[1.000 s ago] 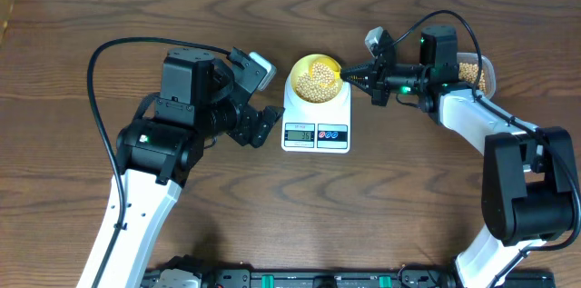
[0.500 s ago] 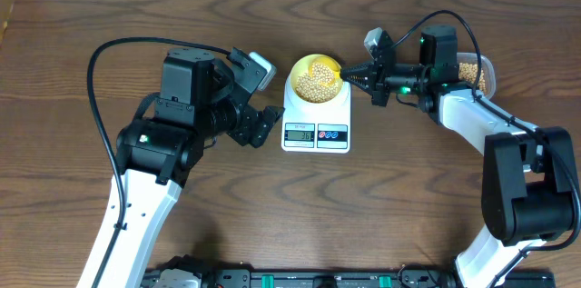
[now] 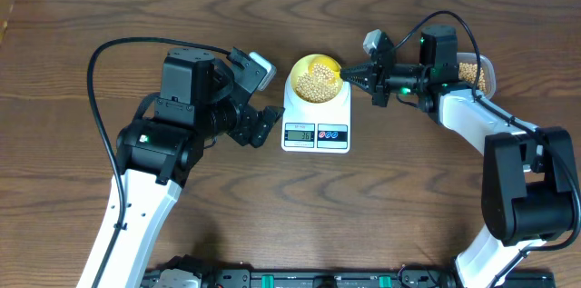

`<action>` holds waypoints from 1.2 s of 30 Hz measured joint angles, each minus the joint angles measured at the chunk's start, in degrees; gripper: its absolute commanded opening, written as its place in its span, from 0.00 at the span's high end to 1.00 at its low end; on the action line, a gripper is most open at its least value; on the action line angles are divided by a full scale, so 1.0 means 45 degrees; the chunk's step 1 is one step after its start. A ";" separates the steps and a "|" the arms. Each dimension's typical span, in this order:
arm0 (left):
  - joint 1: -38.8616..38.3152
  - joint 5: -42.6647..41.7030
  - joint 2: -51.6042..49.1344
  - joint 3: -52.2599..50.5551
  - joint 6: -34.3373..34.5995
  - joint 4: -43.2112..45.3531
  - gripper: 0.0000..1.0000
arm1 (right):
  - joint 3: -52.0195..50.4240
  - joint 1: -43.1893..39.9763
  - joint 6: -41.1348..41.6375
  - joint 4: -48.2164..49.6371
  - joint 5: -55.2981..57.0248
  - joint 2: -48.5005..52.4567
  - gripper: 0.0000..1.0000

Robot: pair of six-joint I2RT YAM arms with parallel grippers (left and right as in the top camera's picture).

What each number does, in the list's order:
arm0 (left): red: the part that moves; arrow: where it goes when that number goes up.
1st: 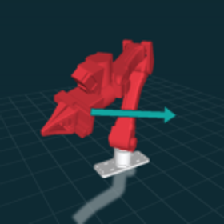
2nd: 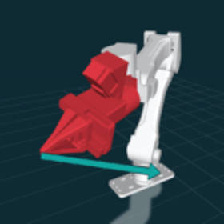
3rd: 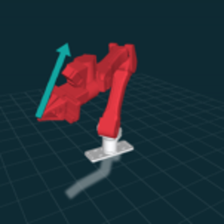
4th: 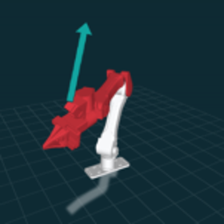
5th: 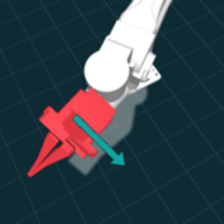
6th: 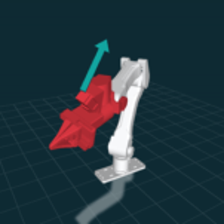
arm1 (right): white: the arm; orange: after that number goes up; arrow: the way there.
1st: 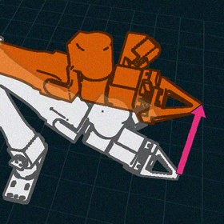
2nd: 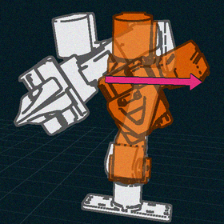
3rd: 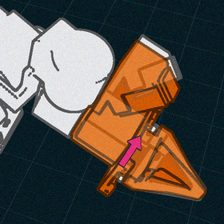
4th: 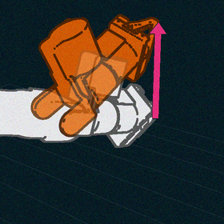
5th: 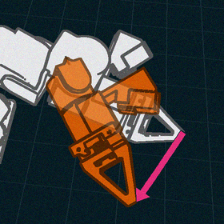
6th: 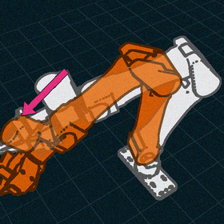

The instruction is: Scoop item into bowl and weigh 50g on scale

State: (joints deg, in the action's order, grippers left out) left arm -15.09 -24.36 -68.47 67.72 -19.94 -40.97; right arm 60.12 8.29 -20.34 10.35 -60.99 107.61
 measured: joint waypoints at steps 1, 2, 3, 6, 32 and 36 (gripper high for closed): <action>0.0000 0.0000 0.0000 0.0000 0.0000 0.0000 0.15 | 0.0000 0.0000 -0.0015 0.0000 0.0000 0.0000 0.99; 0.0000 0.0000 0.0000 0.0000 0.0000 0.0000 0.15 | 0.0000 0.0000 -0.0049 0.0000 0.0000 0.0000 0.99; 0.0000 0.0000 0.0000 0.0000 0.0000 0.0000 0.15 | 0.0000 0.0000 -0.0063 0.0000 0.0000 0.0000 0.99; 0.0000 0.0000 0.0000 0.0000 0.0000 0.0000 0.15 | 0.0000 0.0000 -0.0097 0.0000 0.0000 0.0000 0.99; 0.0000 0.0000 0.0000 0.0000 0.0000 0.0000 0.15 | 0.0000 0.0000 -0.0942 0.0005 0.0000 0.0000 0.99; 0.0000 0.0000 0.0000 0.0000 0.0000 0.0000 0.14 | 0.0000 0.0000 -0.0981 0.0000 0.0000 0.0000 0.99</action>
State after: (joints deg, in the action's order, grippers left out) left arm -15.09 -24.36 -68.47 67.72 -19.94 -40.97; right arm 60.12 8.29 -24.75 10.35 -60.99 107.61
